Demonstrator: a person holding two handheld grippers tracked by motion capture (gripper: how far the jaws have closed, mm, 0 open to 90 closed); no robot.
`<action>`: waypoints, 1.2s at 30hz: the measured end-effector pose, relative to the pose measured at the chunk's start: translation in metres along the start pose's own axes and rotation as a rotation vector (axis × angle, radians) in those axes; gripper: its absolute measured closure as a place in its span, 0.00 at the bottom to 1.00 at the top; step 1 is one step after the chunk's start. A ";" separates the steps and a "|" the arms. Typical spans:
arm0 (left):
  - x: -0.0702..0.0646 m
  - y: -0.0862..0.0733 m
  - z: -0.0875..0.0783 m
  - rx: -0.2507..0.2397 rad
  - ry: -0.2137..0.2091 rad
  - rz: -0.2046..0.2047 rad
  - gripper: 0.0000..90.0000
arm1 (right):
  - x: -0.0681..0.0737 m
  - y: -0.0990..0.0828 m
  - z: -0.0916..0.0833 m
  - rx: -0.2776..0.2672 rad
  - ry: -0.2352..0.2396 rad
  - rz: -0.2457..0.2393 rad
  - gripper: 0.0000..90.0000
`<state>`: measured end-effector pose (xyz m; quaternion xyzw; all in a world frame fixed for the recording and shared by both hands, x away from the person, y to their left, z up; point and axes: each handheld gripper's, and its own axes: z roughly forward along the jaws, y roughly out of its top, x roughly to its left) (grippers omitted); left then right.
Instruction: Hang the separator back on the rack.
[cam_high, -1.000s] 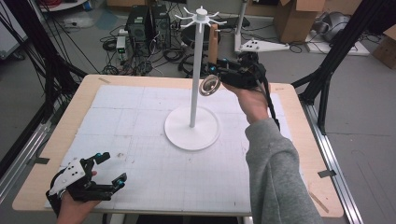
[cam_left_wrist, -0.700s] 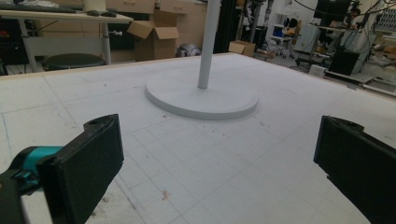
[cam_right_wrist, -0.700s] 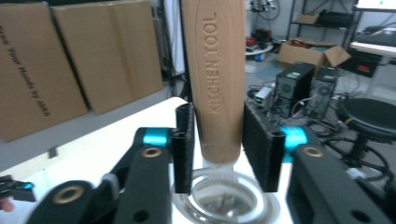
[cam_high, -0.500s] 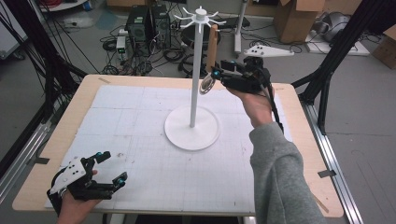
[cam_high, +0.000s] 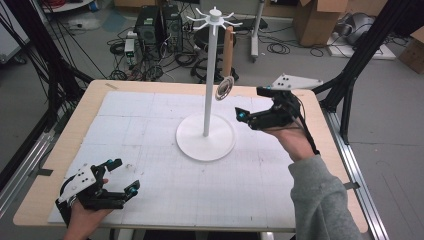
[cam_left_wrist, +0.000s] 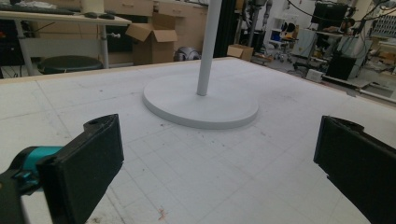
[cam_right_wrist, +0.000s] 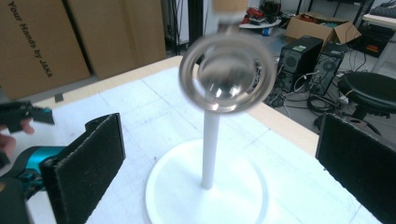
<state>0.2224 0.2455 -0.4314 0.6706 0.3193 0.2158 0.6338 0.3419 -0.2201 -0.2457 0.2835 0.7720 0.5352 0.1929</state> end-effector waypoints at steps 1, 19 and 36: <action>0.000 0.000 0.001 -0.001 0.000 -0.001 0.02 | 0.002 -0.005 -0.002 -0.001 -0.001 0.001 0.01; -0.004 -0.001 0.005 0.013 -0.009 0.017 0.02 | 0.005 -0.096 -0.030 -0.012 0.014 0.051 0.01; -0.008 -0.001 0.007 0.019 -0.018 0.028 0.02 | 0.004 -0.142 -0.059 -0.087 -0.005 0.089 0.01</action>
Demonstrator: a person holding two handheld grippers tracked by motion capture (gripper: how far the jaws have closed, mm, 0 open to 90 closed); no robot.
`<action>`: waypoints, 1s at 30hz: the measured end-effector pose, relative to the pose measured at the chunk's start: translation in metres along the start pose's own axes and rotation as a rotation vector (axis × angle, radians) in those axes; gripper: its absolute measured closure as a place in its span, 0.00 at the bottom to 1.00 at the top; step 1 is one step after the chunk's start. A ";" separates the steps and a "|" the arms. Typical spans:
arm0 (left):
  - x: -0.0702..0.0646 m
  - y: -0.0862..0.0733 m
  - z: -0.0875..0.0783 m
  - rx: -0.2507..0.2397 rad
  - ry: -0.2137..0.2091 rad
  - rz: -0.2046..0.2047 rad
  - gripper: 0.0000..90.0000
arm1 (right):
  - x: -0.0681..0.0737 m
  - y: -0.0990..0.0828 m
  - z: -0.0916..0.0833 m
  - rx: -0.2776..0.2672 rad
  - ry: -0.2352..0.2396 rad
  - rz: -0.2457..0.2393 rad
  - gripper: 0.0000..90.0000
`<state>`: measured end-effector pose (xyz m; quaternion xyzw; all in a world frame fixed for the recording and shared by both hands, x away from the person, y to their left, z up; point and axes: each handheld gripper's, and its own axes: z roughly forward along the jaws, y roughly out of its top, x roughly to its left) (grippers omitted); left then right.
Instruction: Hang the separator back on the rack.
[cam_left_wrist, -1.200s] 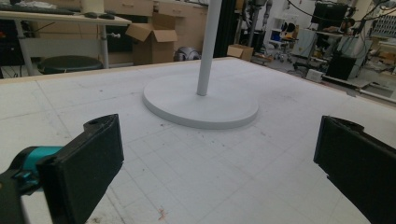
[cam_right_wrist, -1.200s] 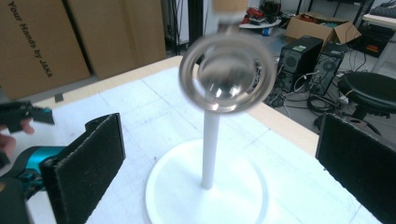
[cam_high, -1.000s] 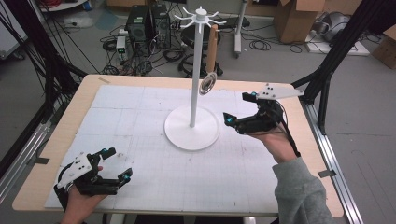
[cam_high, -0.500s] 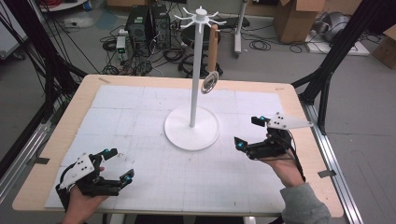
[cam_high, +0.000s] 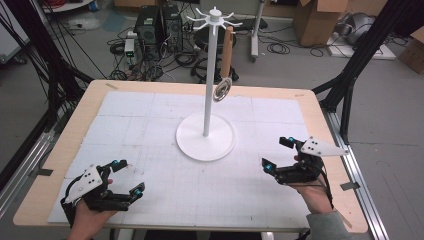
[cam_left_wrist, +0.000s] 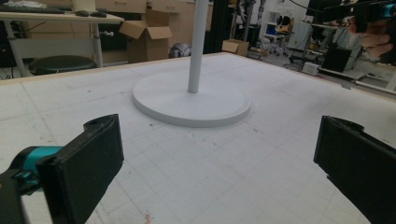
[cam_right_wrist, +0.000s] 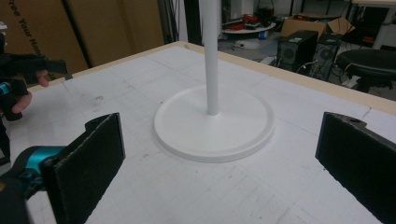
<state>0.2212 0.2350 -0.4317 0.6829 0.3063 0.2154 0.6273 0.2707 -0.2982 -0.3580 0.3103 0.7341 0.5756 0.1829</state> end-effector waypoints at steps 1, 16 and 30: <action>0.000 0.000 0.000 0.002 -0.001 -0.001 0.02 | -0.001 -0.003 -0.002 -0.005 -0.002 0.001 0.01; 0.007 -0.004 0.001 0.018 0.025 0.013 0.02 | -0.028 -0.045 -0.031 -0.074 -0.074 0.095 0.01; 0.019 -0.006 -0.011 0.009 0.090 -0.004 0.02 | -0.035 -0.055 -0.046 -0.088 -0.121 0.088 0.01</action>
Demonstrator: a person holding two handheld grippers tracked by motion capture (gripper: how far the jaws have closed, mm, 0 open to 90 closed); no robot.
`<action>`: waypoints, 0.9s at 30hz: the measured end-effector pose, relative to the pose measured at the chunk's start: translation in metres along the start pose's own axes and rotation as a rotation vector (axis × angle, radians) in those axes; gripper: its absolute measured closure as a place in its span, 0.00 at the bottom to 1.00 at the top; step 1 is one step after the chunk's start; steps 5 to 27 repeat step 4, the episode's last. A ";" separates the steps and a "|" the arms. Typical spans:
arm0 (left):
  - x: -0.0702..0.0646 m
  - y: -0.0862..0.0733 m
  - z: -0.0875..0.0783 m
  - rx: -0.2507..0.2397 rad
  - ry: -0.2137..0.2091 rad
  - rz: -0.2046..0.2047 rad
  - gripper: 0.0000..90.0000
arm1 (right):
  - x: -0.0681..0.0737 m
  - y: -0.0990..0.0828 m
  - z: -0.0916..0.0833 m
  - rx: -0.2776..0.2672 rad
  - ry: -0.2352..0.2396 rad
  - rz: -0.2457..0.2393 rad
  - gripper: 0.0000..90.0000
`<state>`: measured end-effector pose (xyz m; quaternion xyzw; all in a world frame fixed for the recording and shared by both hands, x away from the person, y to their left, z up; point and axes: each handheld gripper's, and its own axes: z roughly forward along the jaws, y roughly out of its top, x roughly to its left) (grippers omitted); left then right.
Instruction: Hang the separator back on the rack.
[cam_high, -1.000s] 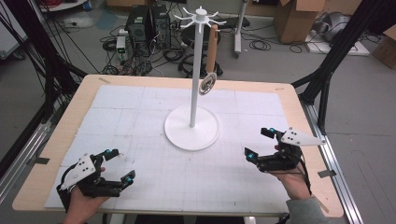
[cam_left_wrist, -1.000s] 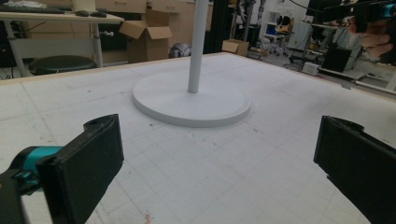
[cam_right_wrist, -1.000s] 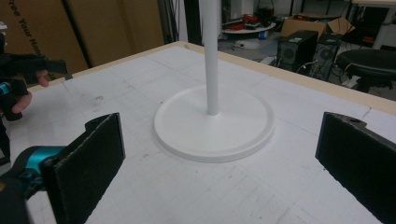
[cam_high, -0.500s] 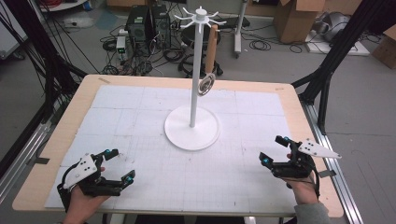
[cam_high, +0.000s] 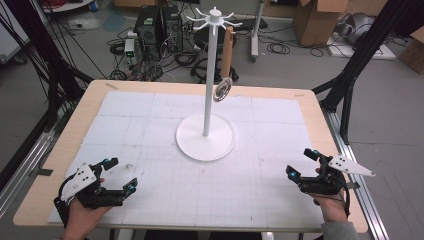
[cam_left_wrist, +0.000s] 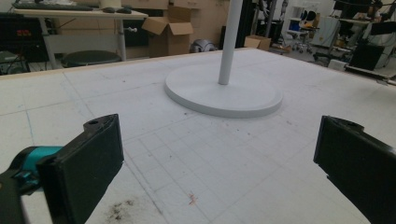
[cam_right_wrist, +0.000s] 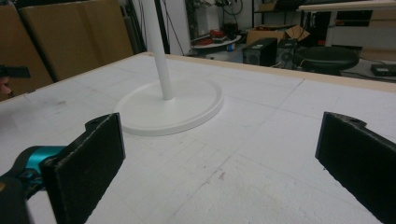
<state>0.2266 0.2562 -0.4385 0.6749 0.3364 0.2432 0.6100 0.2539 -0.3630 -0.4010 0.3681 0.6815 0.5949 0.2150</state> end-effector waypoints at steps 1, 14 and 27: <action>0.000 0.000 0.000 -0.002 0.003 0.003 0.02 | 0.000 0.000 0.000 -0.005 0.003 0.000 0.01; 0.001 0.000 -0.001 -0.004 0.002 -0.001 0.02 | 0.003 0.001 0.005 -0.005 0.017 0.000 0.01; 0.001 0.000 -0.001 -0.004 0.002 -0.001 0.02 | 0.003 0.001 0.005 -0.005 0.017 0.000 0.01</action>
